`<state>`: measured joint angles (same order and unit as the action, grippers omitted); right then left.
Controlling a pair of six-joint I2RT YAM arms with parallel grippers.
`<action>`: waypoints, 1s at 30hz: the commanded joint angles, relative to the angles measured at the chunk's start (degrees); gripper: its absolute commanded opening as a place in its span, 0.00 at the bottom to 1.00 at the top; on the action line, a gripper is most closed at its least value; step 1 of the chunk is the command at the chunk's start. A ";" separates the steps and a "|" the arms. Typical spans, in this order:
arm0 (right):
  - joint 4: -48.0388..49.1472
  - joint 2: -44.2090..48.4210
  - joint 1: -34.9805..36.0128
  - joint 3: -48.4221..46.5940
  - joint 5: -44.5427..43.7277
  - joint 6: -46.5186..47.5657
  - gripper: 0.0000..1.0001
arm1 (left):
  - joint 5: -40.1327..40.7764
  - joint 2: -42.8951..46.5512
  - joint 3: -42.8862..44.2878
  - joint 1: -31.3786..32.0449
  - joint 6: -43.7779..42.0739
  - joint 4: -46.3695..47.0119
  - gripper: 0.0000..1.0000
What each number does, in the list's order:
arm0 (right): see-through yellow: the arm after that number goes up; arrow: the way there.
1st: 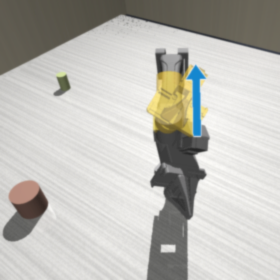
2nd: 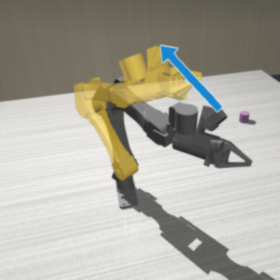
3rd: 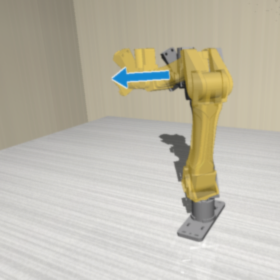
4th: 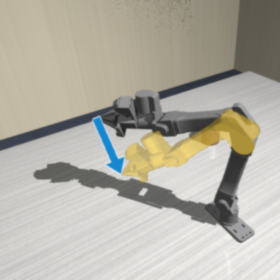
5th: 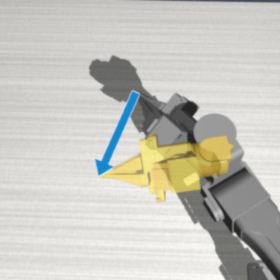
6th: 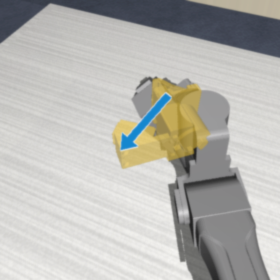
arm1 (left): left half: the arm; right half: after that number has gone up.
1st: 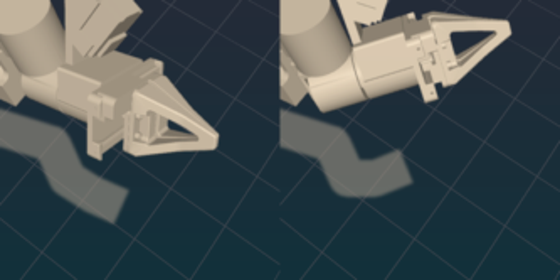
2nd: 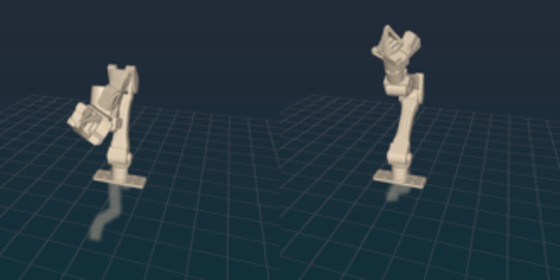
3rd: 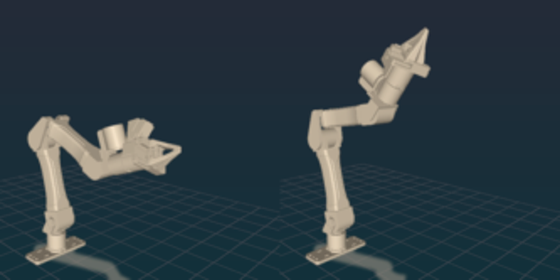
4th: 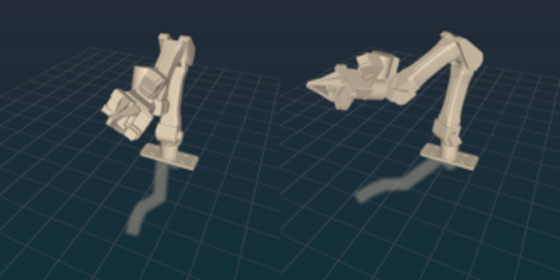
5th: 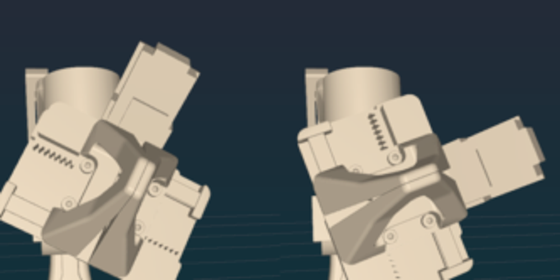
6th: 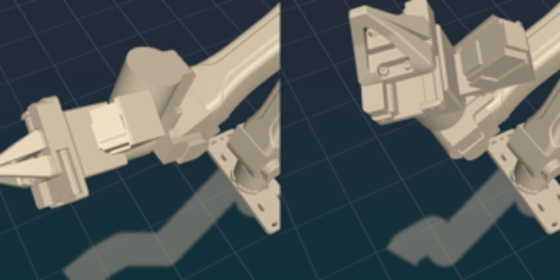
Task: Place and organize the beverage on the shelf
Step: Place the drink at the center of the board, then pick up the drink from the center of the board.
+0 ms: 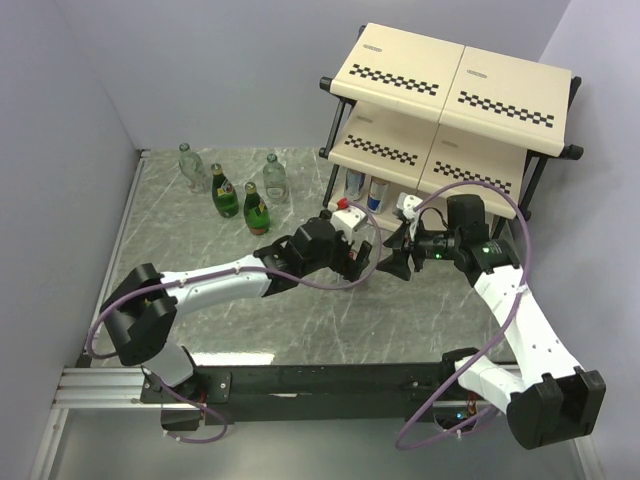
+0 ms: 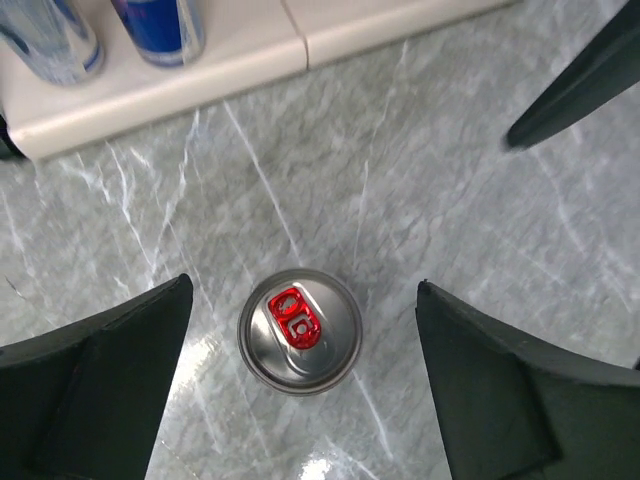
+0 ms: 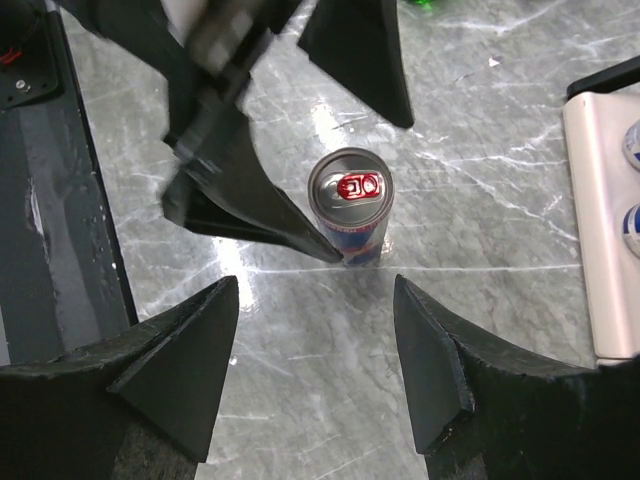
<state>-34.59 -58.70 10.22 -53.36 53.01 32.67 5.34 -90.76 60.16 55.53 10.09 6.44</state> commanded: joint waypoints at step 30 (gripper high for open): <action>9.63 -19.87 20.88 -8.16 -34.91 -18.43 0.89 | -7.10 43.65 -47.14 -5.69 14.35 20.72 0.99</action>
<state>-26.63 -77.69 29.06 -58.59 23.77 15.55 0.69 -48.40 15.11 49.95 23.35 20.93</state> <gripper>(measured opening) 0.888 0.995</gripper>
